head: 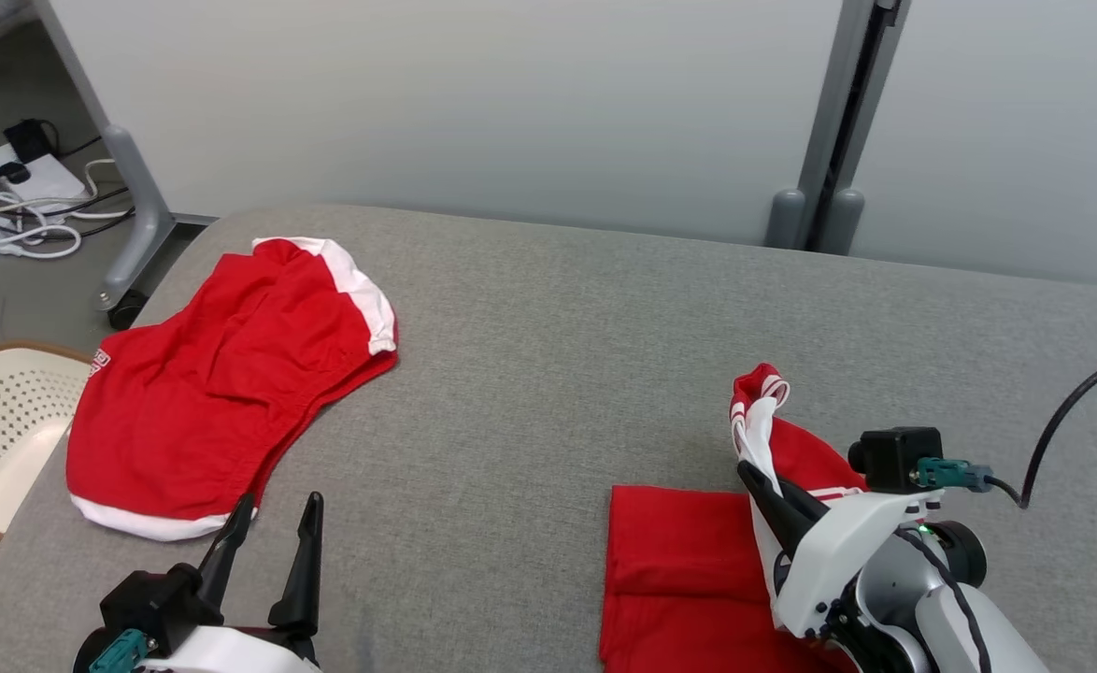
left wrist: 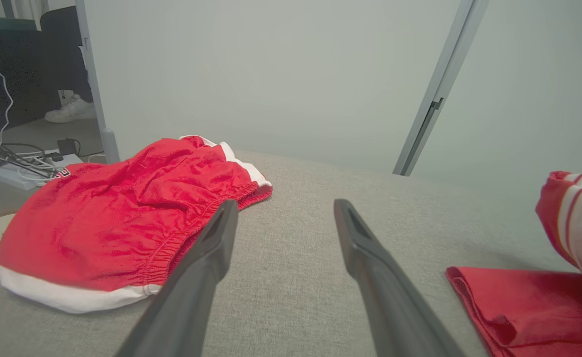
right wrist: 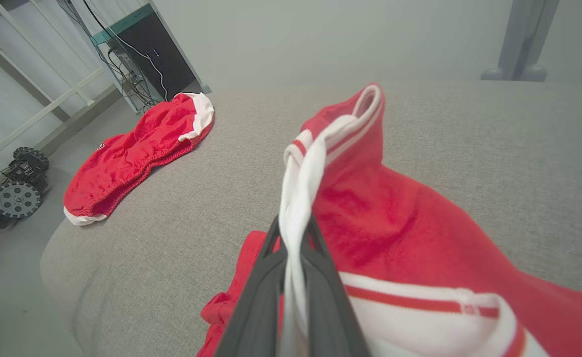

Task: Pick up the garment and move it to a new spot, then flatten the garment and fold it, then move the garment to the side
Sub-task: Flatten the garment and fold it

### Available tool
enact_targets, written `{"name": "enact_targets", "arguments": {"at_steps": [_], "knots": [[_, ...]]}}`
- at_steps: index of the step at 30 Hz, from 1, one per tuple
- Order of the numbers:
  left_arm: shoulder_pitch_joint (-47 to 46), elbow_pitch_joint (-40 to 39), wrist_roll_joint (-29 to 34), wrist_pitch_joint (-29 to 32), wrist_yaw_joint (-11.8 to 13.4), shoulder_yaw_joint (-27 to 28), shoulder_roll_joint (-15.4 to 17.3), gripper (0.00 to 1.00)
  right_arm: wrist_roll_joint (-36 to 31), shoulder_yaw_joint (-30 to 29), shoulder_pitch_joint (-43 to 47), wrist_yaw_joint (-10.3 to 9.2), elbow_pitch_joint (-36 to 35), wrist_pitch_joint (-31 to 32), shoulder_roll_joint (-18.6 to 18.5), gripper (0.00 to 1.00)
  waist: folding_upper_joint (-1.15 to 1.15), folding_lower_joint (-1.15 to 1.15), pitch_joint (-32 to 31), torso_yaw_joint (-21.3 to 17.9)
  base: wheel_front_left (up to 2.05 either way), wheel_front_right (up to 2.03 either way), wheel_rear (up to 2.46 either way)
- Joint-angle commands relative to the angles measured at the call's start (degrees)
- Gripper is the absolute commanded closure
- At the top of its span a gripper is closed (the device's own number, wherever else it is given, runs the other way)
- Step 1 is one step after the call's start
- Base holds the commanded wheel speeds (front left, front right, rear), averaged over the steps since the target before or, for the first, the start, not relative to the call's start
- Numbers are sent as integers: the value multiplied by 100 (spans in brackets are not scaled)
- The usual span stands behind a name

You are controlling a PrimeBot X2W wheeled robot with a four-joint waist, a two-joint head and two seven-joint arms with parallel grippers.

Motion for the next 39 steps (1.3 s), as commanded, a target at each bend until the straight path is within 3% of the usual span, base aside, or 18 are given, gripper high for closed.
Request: {"name": "enact_targets", "arguments": {"at_steps": [1,10,19,20,21,22,31,35,39], "knots": [[-84,15,20,-19,-16,17,6,0,-27,-23,-77,2,71,21,18,100,0,0,35,147,0,0,0],[-174,60,27,-19,-57,49,12,0,73,205,-344,2,918,-151,165,100,0,0,132,422,0,0,0],[-191,85,55,-19,-66,72,-8,0,674,879,-620,3,1465,-472,164,100,0,0,142,414,0,0,0],[-191,94,57,-19,-62,67,-14,0,728,925,-650,2,1526,-514,161,86,0,0,136,403,0,0,0],[-192,102,60,-19,-60,64,-20,0,773,963,-692,2,1591,-566,161,55,0,0,128,393,0,0,0],[-190,106,62,-19,-59,60,-24,0,826,1016,-731,2,1649,-615,162,0,0,0,120,383,0,0,0],[-28,85,52,-19,11,85,-14,0,1534,1523,-881,2,1102,-1075,152,0,0,0,-20,115,0,0,0],[18,9,43,-19,53,121,2,0,1620,1325,-781,2,567,-1192,28,0,0,0,-91,-88,0,0,0],[111,-68,56,-18,99,128,-24,0,1410,793,-569,3,98,-1219,-329,0,0,0,-120,-251,0,0,0]]}}
